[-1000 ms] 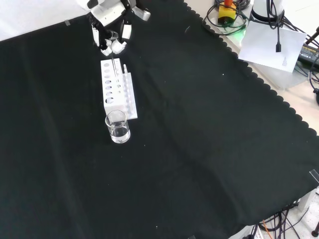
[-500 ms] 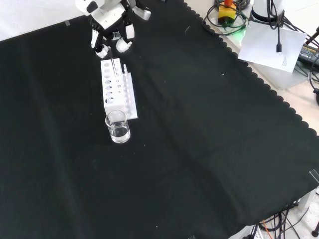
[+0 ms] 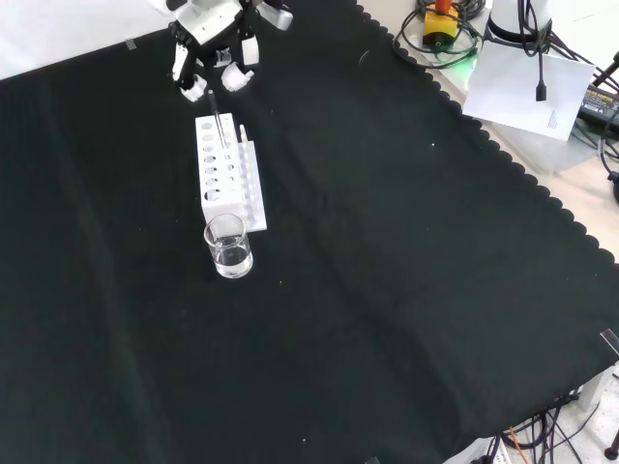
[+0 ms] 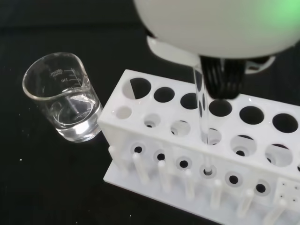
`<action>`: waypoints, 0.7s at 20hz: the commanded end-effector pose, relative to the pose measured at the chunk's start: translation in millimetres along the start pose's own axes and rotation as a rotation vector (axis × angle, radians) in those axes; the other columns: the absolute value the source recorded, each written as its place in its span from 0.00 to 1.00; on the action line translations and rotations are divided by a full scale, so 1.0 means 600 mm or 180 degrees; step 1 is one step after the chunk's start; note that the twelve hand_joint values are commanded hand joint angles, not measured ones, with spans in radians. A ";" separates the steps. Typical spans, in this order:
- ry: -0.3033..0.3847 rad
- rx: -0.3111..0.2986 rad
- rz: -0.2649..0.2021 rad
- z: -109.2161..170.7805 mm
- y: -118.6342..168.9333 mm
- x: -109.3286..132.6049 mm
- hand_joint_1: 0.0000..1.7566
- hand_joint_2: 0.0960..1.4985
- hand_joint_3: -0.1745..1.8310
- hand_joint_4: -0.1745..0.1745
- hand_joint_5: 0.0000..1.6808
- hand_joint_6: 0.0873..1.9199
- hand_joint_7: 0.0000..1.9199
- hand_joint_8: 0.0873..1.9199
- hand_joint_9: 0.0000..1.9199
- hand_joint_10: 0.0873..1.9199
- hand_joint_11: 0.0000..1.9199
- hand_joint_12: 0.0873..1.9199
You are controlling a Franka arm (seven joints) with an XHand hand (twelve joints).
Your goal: Put the glass rod back on the white test tube rack.
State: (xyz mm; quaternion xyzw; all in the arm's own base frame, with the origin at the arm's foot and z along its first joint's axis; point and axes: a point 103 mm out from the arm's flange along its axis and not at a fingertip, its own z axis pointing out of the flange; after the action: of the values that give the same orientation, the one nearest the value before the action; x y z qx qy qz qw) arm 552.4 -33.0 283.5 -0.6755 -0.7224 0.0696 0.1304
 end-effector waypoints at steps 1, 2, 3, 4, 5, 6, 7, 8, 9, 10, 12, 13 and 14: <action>-0.0011 -0.0059 0.0044 -0.016 -0.011 -0.012 0.85 0.18 0.58 0.00 0.33 0.49 0.45 0.43 0.88 0.48 0.94 0.51; -0.0016 -0.0069 0.0052 -0.018 -0.012 -0.014 0.85 0.18 0.58 0.00 0.33 0.49 0.44 0.43 0.88 0.48 0.94 0.51; -0.0013 -0.0085 0.0059 -0.022 -0.016 -0.016 0.85 0.18 0.58 0.00 0.33 0.49 0.44 0.43 0.88 0.48 0.94 0.51; -0.0013 -0.0097 0.0060 -0.023 -0.017 -0.017 0.85 0.18 0.58 0.00 0.33 0.49 0.44 0.43 0.88 0.48 0.94 0.51; -0.0011 -0.0100 0.0059 -0.025 -0.019 -0.019 0.85 0.18 0.58 0.00 0.33 0.49 0.44 0.43 0.88 0.48 0.94 0.51; -0.0012 -0.0105 0.0061 -0.027 -0.020 -0.020 0.85 0.18 0.58 0.00 0.33 0.49 0.44 0.43 0.88 0.48 0.94 0.51; -0.0012 -0.0106 0.0064 -0.029 -0.021 -0.021 0.85 0.18 0.58 0.00 0.33 0.49 0.44 0.43 0.88 0.48 0.94 0.51; -0.0017 -0.0112 0.0068 -0.030 -0.022 -0.022 0.85 0.18 0.58 0.00 0.33 0.49 0.44 0.43 0.88 0.48 0.94 0.51; -0.0023 -0.0141 0.0069 -0.033 -0.024 -0.023 0.85 0.18 0.58 0.00 0.33 0.49 0.44 0.43 0.88 0.48 0.94 0.51; -0.0027 -0.0177 0.0069 -0.035 -0.026 -0.023 0.85 0.18 0.58 0.00 0.33 0.49 0.44 0.43 0.88 0.48 0.94 0.52; -0.0027 -0.0199 0.0070 -0.038 -0.028 -0.025 0.85 0.18 0.58 0.00 0.33 0.49 0.44 0.43 0.88 0.48 0.94 0.52; -0.0016 -0.0205 0.0074 -0.039 -0.029 -0.026 0.85 0.18 0.58 0.00 0.33 0.49 0.44 0.42 0.88 0.48 0.94 0.52; -0.0009 -0.0199 0.0084 -0.041 -0.030 -0.028 0.85 0.18 0.58 0.00 0.33 0.49 0.44 0.42 0.88 0.48 0.94 0.52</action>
State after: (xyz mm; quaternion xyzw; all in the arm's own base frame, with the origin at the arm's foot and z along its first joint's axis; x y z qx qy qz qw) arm 544.4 -48.8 306.7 -0.6859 -0.7172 0.0546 0.1103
